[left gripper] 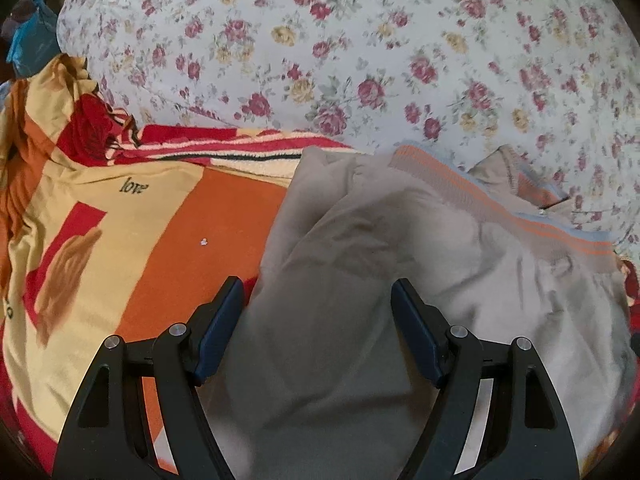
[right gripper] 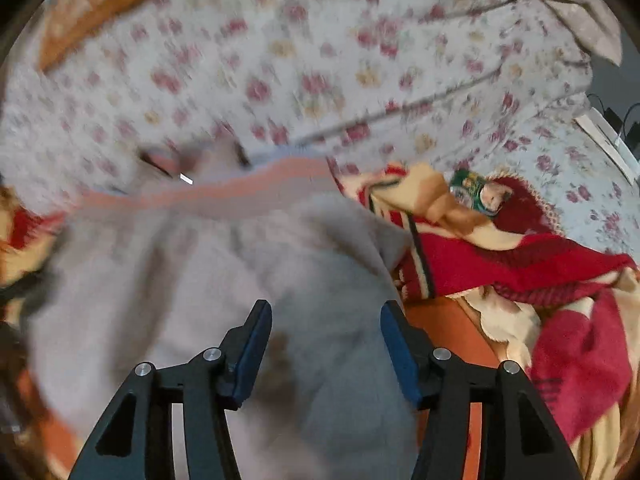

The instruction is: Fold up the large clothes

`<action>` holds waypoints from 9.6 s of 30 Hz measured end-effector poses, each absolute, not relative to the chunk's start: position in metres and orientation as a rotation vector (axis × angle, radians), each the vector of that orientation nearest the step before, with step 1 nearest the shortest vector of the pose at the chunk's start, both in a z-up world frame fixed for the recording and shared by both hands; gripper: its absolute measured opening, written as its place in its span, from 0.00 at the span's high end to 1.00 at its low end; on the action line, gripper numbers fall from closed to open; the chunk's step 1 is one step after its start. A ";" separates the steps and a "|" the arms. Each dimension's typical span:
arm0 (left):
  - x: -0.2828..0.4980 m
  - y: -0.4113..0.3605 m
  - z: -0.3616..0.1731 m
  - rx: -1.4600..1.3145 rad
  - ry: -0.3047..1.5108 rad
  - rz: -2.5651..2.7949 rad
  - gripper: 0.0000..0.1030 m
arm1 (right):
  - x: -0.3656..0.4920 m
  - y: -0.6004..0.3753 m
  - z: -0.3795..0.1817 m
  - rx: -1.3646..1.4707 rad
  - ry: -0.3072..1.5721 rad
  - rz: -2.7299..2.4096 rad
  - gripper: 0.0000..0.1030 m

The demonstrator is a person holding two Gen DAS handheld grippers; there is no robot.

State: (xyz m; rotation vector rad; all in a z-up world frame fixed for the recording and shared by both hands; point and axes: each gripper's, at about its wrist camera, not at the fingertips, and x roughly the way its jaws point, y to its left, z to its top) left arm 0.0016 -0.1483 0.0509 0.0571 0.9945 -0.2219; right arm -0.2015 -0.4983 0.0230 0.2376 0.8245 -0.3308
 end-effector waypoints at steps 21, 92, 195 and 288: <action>-0.085 -0.120 0.064 0.049 0.999 -0.270 0.26 | -0.209 -0.453 -0.004 0.341 0.821 -0.180 0.21; -0.054 -0.123 0.047 0.071 0.985 -0.189 0.26 | -0.211 -0.447 -0.008 0.284 0.789 -0.174 0.21; -0.183 -0.330 0.049 0.305 1.010 -0.800 0.48 | -0.231 -0.561 0.012 0.741 0.678 -0.150 0.21; -0.094 -0.301 0.018 -0.049 1.233 -0.846 0.19 | -0.203 -0.583 -0.045 0.798 0.800 0.032 0.17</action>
